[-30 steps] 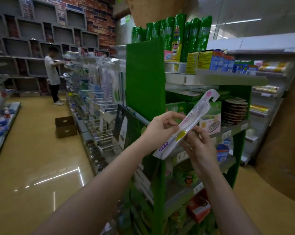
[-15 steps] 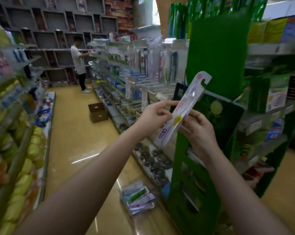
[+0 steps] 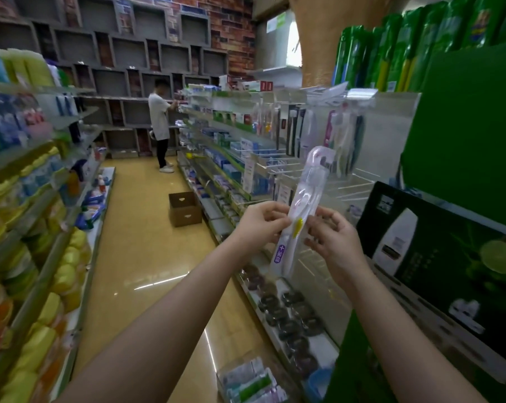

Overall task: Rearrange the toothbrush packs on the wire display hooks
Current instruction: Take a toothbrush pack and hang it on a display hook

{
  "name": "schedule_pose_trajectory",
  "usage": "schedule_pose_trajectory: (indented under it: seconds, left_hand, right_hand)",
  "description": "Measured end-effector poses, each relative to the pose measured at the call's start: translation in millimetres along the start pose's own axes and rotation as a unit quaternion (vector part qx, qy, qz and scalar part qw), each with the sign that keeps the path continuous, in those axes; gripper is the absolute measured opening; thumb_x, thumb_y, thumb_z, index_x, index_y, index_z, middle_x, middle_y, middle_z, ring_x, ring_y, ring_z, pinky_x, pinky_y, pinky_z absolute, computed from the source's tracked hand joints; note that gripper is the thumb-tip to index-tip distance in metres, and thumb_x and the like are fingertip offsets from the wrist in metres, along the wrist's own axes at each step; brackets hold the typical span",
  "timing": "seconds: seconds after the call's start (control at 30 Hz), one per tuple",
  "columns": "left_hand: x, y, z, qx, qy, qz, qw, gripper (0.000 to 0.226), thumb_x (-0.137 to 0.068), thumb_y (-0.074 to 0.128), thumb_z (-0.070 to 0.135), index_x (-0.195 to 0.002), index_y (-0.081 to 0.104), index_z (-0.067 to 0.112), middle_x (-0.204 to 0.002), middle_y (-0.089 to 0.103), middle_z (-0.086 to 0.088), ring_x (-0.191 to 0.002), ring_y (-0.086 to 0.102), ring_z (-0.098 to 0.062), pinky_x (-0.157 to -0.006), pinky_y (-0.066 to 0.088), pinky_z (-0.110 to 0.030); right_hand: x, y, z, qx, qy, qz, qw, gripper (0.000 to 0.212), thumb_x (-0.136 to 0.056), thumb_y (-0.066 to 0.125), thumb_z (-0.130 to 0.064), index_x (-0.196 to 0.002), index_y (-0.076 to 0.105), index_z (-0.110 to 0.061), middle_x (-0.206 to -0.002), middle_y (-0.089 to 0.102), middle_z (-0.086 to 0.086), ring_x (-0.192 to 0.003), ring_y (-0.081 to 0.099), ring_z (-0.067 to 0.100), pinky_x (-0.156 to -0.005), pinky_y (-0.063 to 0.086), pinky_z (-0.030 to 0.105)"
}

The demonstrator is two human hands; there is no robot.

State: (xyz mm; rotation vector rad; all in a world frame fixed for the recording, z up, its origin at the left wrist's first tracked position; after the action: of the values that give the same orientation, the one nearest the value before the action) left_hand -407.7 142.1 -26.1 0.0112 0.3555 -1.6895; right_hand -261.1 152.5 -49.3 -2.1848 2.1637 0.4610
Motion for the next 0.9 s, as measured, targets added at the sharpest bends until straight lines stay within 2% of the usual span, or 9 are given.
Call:
schedule_pose_trajectory:
  seconds: [0.07, 0.2, 0.27, 0.4, 0.53, 0.63, 0.73, 0.9]
  left_hand:
    - [-23.2, -18.9, -10.5, 0.0, -0.01, 0.007, 1.0, 0.022, -0.09, 0.061, 0.011, -0.111, 0.062, 0.007, -0.107, 0.066, -0.018, -0.098, 0.066, -0.029, -0.075, 0.057, -0.031]
    - [-61.1, -49.1, -34.1, 0.016, -0.026, 0.024, 0.999, 0.022, -0.088, 0.064, 0.013, -0.109, 0.063, 0.005, -0.107, 0.066, -0.019, -0.095, 0.067, -0.029, -0.077, 0.057, -0.035]
    - [-75.3, -62.2, -47.0, 0.023, -0.038, 0.028, 0.999, 0.022, -0.088, 0.064, 0.013, -0.109, 0.062, 0.005, -0.107, 0.066, -0.019, -0.098, 0.066, -0.031, -0.078, 0.057, -0.037]
    - [-108.6, -92.1, -72.4, 0.048, -0.043, 0.024, 0.998, 0.021, -0.087, 0.064, 0.013, -0.107, 0.062, 0.007, -0.103, 0.067, -0.013, -0.094, 0.068, -0.024, -0.075, 0.059, -0.032]
    - [-143.4, -121.2, -96.7, 0.064, -0.038, -0.007, 0.997, 0.024, -0.086, 0.065, 0.016, -0.109, 0.062, 0.008, -0.102, 0.068, -0.01, -0.092, 0.068, -0.019, -0.071, 0.059, -0.027]
    - [-174.2, -147.1, -119.7, 0.069, -0.039, -0.032, 0.996, 0.022, -0.087, 0.065, 0.017, -0.108, 0.063, 0.01, -0.102, 0.069, -0.008, -0.093, 0.068, -0.018, -0.073, 0.059, -0.029]
    - [-207.4, -171.6, -139.0, 0.049, -0.036, -0.045, 0.997, 0.015, -0.087, 0.066, 0.017, -0.101, 0.065, 0.012, -0.099, 0.07, -0.008, -0.091, 0.068, -0.02, -0.073, 0.059, -0.031]
    - [-250.9, -186.7, -156.5, 0.054, -0.028, -0.101, 0.993, 0.017, -0.087, 0.066, 0.016, -0.103, 0.065, 0.012, -0.099, 0.07, -0.005, -0.093, 0.069, -0.018, -0.075, 0.059, -0.032]
  right_hand:
    - [-26.7, 16.7, 10.0, 0.001, 0.004, 0.001, 1.0, 0.023, -0.089, 0.062, -0.014, -0.111, 0.059, -0.012, -0.107, 0.067, 0.014, -0.096, 0.068, 0.029, -0.079, 0.057, 0.04]
    - [-66.0, 45.0, 26.7, 0.005, 0.009, 0.0, 1.0, 0.015, -0.088, 0.062, -0.013, -0.102, 0.06, -0.02, -0.103, 0.069, 0.01, -0.09, 0.068, 0.026, -0.073, 0.058, 0.035]
    - [-80.0, 57.2, 36.0, 0.001, 0.016, 0.003, 1.0, 0.019, -0.088, 0.061, -0.011, -0.107, 0.06, -0.017, -0.102, 0.069, 0.009, -0.09, 0.068, 0.023, -0.071, 0.058, 0.031]
    - [-111.6, 82.3, 56.8, 0.006, 0.015, 0.02, 1.0, 0.025, -0.089, 0.06, -0.009, -0.113, 0.059, -0.017, -0.101, 0.07, 0.007, -0.088, 0.07, 0.017, -0.064, 0.057, 0.023]
    - [-143.4, 108.9, 79.3, -0.002, 0.014, 0.05, 0.999, 0.022, -0.088, 0.062, -0.011, -0.103, 0.06, -0.027, -0.102, 0.07, 0.003, -0.087, 0.07, 0.014, -0.063, 0.055, 0.022]
    - [-168.1, 132.8, 98.7, 0.005, 0.013, 0.094, 0.995, 0.025, -0.087, 0.063, -0.012, -0.108, 0.061, -0.027, -0.103, 0.07, 0.001, -0.089, 0.07, 0.013, -0.067, 0.055, 0.025]
    - [-188.9, 153.9, 113.2, 0.001, 0.008, 0.137, 0.991, 0.028, -0.088, 0.063, -0.011, -0.113, 0.062, -0.022, -0.097, 0.072, -0.001, -0.085, 0.071, 0.012, -0.064, 0.055, 0.023]
    - [-213.0, 170.9, 125.6, 0.005, -0.007, 0.19, 0.982, 0.027, -0.087, 0.064, -0.012, -0.11, 0.063, -0.025, -0.102, 0.07, 0.0, -0.091, 0.069, 0.015, -0.064, 0.055, 0.021]
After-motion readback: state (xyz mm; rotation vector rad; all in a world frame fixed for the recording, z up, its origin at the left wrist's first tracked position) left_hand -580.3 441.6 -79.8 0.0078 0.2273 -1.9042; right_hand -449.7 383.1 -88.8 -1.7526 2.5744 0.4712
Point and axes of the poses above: each hand's wrist, its own x-axis away from the middle knuckle, its own y-axis out of the palm, z = x × y, the point moved 7 cm from there along -x, towards the middle knuckle
